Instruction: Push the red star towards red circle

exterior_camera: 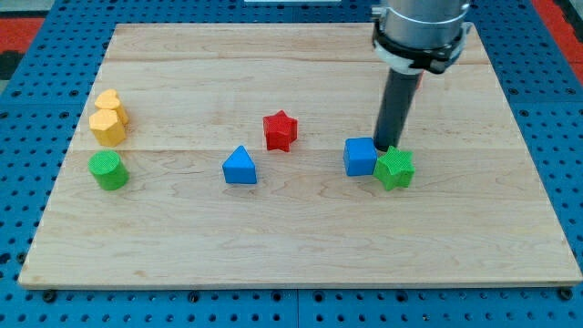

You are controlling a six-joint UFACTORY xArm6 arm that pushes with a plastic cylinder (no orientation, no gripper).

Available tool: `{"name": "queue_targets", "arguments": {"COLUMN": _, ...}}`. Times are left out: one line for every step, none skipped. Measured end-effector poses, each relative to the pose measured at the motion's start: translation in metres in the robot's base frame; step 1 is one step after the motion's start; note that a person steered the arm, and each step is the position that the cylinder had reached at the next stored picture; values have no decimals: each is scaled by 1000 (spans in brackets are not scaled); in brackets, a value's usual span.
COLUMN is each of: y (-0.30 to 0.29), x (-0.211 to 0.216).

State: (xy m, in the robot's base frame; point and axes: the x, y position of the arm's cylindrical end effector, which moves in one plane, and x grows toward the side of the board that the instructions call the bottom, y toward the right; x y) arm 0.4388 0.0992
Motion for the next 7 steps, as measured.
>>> {"name": "queue_targets", "arguments": {"y": -62, "x": 2}}
{"name": "queue_targets", "arguments": {"y": -97, "x": 6}}
{"name": "queue_targets", "arguments": {"y": -122, "x": 3}}
{"name": "queue_targets", "arguments": {"y": -131, "x": -18}}
{"name": "queue_targets", "arguments": {"y": -140, "x": -22}}
{"name": "queue_targets", "arguments": {"y": -138, "x": -33}}
{"name": "queue_targets", "arguments": {"y": -165, "x": -53}}
